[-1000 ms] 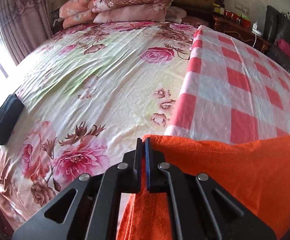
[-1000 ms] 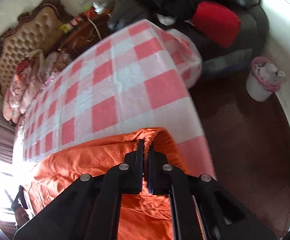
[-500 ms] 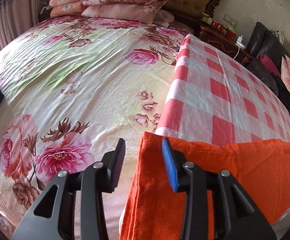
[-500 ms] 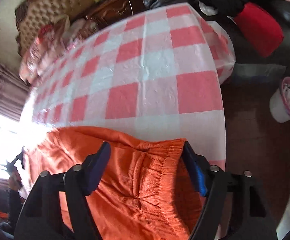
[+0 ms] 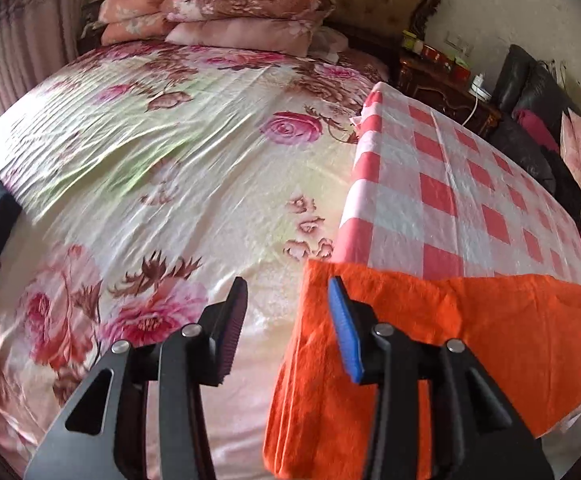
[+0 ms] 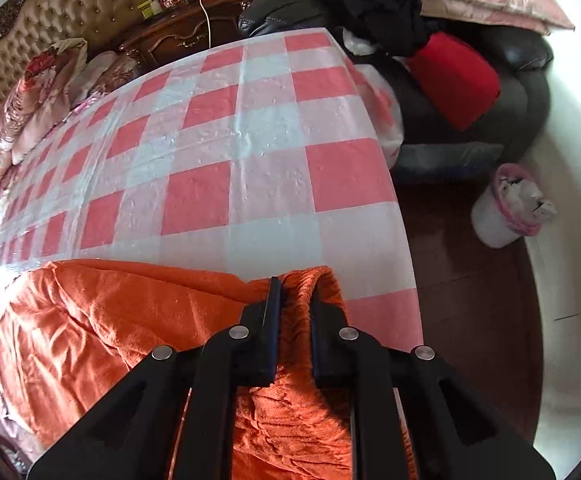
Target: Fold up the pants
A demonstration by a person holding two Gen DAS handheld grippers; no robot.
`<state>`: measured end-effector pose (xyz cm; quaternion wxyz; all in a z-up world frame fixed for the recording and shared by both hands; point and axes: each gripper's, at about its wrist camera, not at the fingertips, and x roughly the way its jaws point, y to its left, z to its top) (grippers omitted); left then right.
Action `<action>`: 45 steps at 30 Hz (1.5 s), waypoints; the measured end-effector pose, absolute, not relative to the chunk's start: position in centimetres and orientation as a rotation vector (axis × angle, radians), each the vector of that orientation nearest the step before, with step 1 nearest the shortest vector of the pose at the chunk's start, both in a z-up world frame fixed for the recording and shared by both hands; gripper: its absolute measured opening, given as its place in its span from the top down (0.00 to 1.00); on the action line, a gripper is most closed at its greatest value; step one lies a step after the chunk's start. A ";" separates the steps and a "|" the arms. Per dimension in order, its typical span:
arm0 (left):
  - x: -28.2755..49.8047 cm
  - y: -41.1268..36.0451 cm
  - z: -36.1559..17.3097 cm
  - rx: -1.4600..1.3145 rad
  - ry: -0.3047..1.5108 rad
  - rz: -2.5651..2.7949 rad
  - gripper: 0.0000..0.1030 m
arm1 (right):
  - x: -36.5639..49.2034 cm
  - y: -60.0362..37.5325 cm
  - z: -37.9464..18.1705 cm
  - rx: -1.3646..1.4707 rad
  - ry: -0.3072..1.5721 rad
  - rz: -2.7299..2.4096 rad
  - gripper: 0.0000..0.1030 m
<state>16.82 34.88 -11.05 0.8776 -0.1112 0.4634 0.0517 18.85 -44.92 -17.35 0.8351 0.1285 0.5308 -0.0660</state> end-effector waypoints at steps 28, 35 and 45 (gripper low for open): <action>11.0 31.0 -13.3 -0.207 0.989 0.145 0.94 | -0.3 -50.9 -15.6 0.618 1.100 -0.299 0.45; 11.0 31.3 -13.5 -0.234 0.989 0.145 0.94 | 2.0 -48.0 -17.5 0.476 1.158 -0.223 0.58; 10.9 31.1 -13.2 -0.231 0.977 0.141 0.94 | 6.0 -48.2 -17.8 0.535 1.146 -0.162 0.60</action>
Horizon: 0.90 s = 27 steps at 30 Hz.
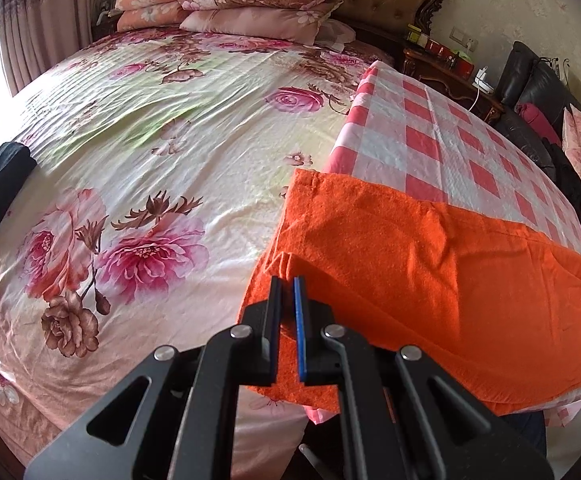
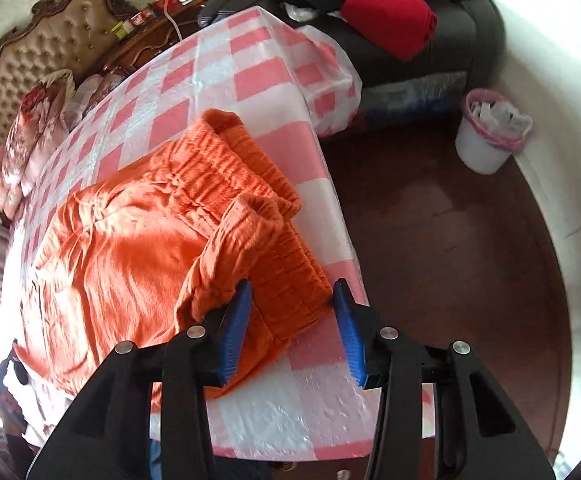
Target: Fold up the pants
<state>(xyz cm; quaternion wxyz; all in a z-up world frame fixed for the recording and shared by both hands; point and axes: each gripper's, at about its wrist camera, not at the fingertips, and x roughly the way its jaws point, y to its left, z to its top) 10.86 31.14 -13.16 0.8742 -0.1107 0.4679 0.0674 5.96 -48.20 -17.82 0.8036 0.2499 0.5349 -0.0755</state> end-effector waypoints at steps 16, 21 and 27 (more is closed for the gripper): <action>9.6 32.9 -14.5 -0.289 1.013 0.174 0.95 | 6.1 -42.4 -17.8 0.016 1.136 -0.420 0.93; 9.8 33.7 -14.9 -0.272 1.034 0.171 0.96 | 6.3 -41.8 -18.2 -0.090 1.149 -0.454 0.93; 7.7 33.7 -14.6 -0.310 1.041 0.186 0.97 | 5.9 -41.4 -18.6 -0.152 1.160 -0.497 0.93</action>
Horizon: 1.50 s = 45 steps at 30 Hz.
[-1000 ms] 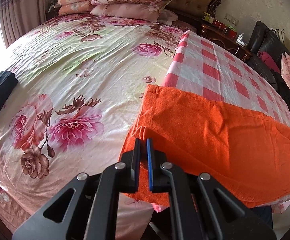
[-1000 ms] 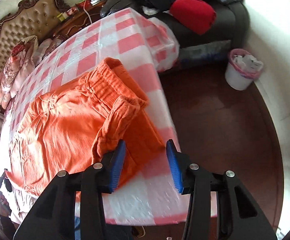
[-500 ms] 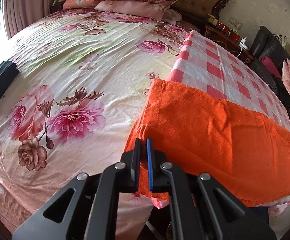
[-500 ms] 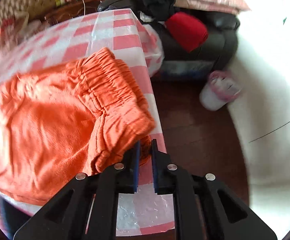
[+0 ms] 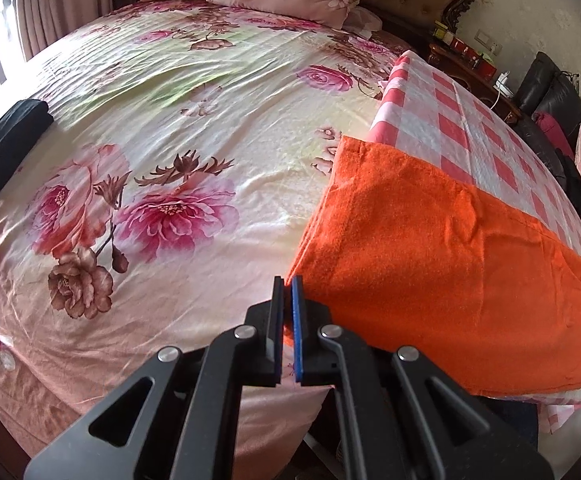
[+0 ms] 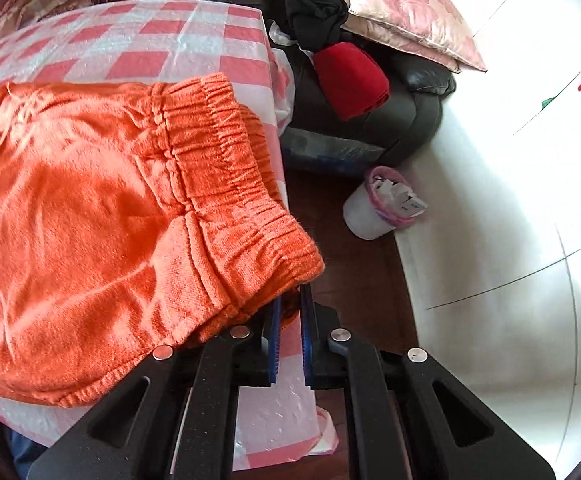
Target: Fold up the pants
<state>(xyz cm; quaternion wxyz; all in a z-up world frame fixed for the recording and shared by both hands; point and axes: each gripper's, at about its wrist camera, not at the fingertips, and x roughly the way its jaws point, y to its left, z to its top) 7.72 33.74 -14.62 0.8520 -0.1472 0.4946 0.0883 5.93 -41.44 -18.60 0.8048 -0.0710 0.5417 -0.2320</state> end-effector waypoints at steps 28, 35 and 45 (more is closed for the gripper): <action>19.4 33.6 -16.8 -0.374 1.089 -0.057 0.58 | 5.6 -44.4 -9.5 -0.027 1.022 -0.361 0.16; 20.7 31.5 -16.1 -0.224 1.115 -0.065 0.81 | 18.1 -46.4 -15.3 0.148 1.207 0.043 0.16; 23.8 28.9 -14.8 -0.073 1.136 0.016 0.89 | 19.1 -43.5 -17.1 -0.026 1.211 0.081 0.70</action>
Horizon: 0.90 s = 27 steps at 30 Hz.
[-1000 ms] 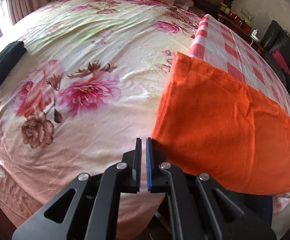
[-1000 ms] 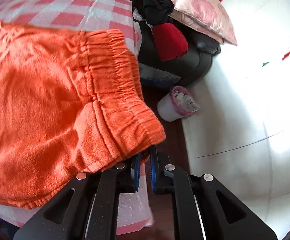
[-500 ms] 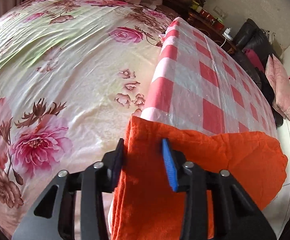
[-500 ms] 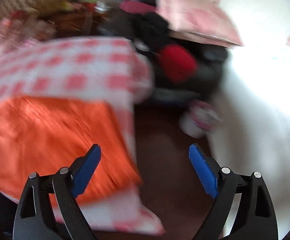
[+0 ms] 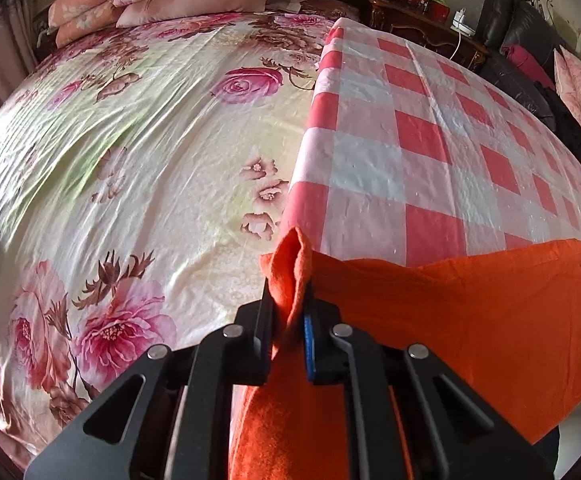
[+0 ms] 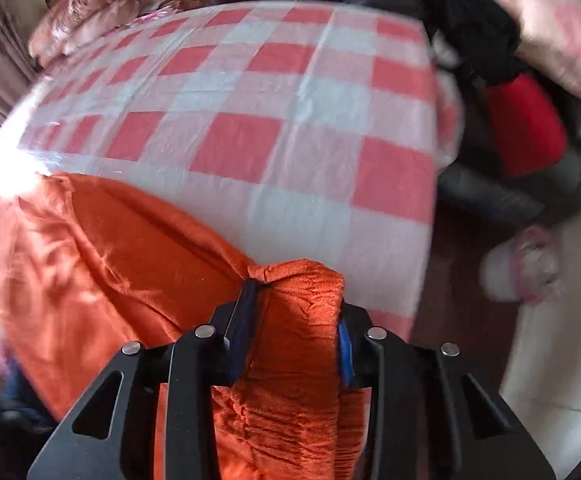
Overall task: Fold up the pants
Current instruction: 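Fold the pants over toward the waistband and open the left gripper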
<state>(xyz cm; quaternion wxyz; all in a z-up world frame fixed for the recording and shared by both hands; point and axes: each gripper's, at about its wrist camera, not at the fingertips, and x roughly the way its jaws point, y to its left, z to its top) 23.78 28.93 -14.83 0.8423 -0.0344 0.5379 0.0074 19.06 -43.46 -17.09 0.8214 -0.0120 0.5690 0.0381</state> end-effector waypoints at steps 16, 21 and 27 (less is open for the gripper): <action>26.2 24.5 -10.7 -0.096 0.870 0.087 0.50 | 12.8 -43.9 -12.1 -0.079 0.833 -0.352 0.28; 19.5 17.4 -13.2 0.011 0.839 -0.009 0.48 | 9.7 -38.5 -14.4 -0.193 0.831 -0.352 0.21; 16.4 15.6 -17.1 0.005 0.874 0.031 0.36 | 8.7 -36.6 -18.1 -0.199 0.929 -0.379 0.17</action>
